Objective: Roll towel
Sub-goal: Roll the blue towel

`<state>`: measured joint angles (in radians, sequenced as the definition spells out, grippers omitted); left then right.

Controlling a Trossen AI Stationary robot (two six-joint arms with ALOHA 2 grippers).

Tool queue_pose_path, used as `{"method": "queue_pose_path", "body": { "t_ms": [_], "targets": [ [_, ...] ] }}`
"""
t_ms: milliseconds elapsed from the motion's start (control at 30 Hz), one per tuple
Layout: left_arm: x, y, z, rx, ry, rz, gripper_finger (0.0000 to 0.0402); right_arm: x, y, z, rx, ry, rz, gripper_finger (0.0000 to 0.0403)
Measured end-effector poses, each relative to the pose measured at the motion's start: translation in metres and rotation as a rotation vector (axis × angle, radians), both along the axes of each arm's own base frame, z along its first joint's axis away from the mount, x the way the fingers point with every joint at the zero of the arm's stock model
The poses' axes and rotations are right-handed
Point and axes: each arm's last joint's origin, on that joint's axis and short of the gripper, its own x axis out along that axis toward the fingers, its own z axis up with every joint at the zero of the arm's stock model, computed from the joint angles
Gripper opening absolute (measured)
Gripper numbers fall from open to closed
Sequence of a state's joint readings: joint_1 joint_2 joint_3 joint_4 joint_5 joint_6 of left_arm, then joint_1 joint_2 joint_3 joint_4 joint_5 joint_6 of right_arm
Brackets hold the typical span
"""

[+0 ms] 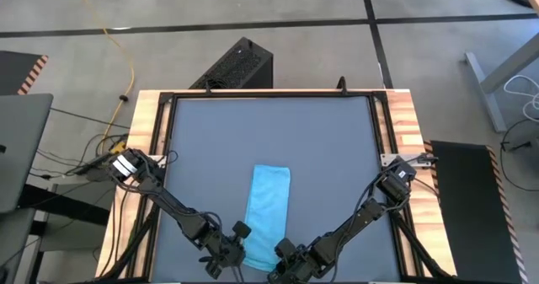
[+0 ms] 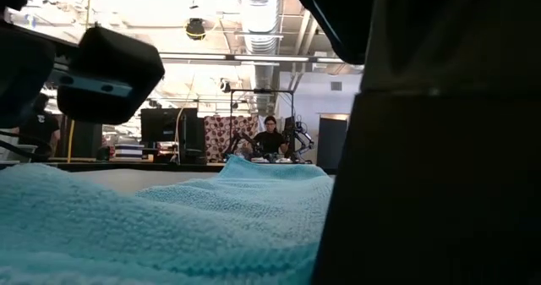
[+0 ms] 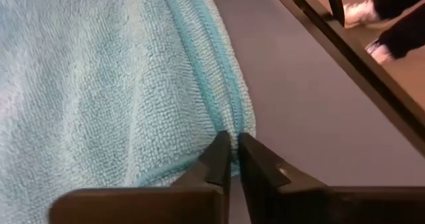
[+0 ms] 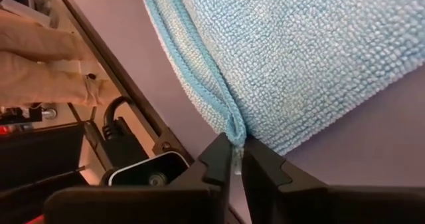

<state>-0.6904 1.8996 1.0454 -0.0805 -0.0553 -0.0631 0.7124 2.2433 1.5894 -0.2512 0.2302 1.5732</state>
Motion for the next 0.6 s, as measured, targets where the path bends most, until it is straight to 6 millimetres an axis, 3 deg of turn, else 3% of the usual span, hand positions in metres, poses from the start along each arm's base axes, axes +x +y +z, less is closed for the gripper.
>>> {"method": "queue_pose_path", "body": {
  "t_ms": [600],
  "targets": [
    [0.001,0.007,-0.002,-0.170,0.200,0.112,0.0000,-0.014,-0.002,0.027,-0.050,0.018,0.078,0.0068]
  ]
}}
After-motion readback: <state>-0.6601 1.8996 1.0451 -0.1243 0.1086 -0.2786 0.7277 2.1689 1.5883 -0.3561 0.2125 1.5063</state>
